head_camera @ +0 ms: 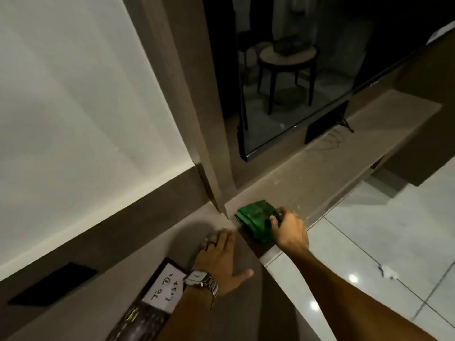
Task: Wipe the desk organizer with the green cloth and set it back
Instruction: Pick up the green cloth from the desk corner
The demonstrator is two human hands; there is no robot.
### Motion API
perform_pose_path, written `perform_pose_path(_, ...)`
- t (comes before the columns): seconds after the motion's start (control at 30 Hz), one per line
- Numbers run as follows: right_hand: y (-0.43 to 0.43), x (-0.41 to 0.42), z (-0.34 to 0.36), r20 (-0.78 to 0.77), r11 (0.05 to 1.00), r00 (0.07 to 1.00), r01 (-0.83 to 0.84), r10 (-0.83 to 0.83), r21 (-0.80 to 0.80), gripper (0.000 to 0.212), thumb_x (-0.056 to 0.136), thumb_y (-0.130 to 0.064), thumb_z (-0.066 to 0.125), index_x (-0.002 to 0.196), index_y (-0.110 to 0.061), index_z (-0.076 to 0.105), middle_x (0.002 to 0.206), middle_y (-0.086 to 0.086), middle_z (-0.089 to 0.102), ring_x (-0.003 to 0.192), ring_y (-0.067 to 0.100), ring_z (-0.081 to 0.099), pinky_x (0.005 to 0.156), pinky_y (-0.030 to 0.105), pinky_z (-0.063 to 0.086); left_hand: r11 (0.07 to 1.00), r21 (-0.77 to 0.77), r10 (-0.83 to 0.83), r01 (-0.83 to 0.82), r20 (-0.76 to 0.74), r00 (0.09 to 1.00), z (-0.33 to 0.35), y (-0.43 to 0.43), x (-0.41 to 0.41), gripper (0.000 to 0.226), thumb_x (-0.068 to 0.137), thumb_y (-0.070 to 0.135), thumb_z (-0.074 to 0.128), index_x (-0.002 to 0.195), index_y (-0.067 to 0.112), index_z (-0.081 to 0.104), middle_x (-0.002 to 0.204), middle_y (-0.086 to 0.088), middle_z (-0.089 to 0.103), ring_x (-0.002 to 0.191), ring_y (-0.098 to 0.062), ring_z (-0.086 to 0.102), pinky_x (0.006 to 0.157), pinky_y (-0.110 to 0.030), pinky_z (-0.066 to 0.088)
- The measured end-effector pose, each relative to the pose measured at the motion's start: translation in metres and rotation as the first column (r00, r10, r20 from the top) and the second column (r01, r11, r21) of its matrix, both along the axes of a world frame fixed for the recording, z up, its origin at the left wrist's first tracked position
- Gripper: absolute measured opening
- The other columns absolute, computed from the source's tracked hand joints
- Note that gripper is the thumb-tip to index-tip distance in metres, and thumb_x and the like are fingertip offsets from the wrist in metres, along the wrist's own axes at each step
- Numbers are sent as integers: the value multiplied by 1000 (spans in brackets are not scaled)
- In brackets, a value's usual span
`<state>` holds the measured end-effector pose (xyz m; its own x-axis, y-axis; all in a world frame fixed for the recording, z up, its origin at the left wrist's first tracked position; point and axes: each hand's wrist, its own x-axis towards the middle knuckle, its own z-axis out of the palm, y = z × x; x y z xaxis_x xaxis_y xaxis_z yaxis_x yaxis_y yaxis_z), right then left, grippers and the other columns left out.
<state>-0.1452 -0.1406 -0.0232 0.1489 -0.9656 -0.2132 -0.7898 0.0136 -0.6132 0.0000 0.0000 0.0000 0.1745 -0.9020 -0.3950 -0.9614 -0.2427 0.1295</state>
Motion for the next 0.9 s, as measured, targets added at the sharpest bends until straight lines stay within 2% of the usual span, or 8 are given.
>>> perform_pose_path(0.1,-19,2,-29,1,993,999,44,-44,107,49,93,-42,59,134,-18,48,128,13,59,119,32,55,96,50,51,998,49,33,-33,7,999,-31,-2,-3,115,67,87,32,145,19,-20,158,-7,-20,144,-30,-16,119,-52,5)
perform_pose_path(0.23,-31,6,-56,22,985,999,43,-47,168,62,88,-48,63,138,-20,42,130,12,56,119,33,53,97,54,49,996,-62,60,-58,23,998,-60,6,-5,114,62,95,15,139,24,-30,153,-2,-31,141,-25,-27,116,-47,-10)
perform_pose_path(0.33,-33,12,-67,35,988,999,27,-33,154,54,87,-46,65,130,-18,48,122,12,60,113,32,58,93,52,53,991,-116,77,-70,56,995,-71,7,-4,115,62,96,10,141,22,-27,152,-2,-32,141,-25,-27,115,-47,-10)
perform_pose_path(0.53,-32,19,-69,128,946,982,96,-141,309,38,89,-41,66,113,-12,58,106,13,66,99,32,64,85,50,57,993,-93,77,-71,56,995,-71,4,-4,117,60,96,9,141,20,-27,155,-5,-27,142,-26,-23,115,-47,-9)
perform_pose_path(0.63,-29,18,-62,242,929,953,86,-182,361,38,92,-36,65,117,-9,57,109,14,66,100,32,64,86,49,57,995,-65,73,-70,50,996,-65,2,-4,117,62,95,13,142,19,-24,156,-6,-23,143,-27,-20,116,-47,-6)
perform_pose_path(0.77,-8,14,-37,466,913,848,46,-250,406,37,93,-30,63,122,-10,52,114,13,64,105,28,63,86,43,57,997,32,73,-73,1,997,-45,-3,-2,116,66,90,29,146,18,-16,159,-6,-13,145,-27,-11,119,-49,3)
perform_pose_path(0.83,6,11,-20,559,919,782,43,-276,393,28,93,-27,64,116,-15,52,109,8,64,104,25,64,85,40,58,994,54,95,-92,-47,994,-29,-3,-1,113,68,88,32,147,19,-10,160,-5,-6,146,-26,-3,119,-48,9)
perform_pose_path(0.9,21,8,0,621,940,735,64,-271,335,24,92,-25,67,110,-17,53,102,2,65,100,20,66,80,37,59,995,-4,102,-103,-85,991,-8,2,1,106,69,86,34,147,23,0,160,-5,5,145,-26,9,117,-48,20)
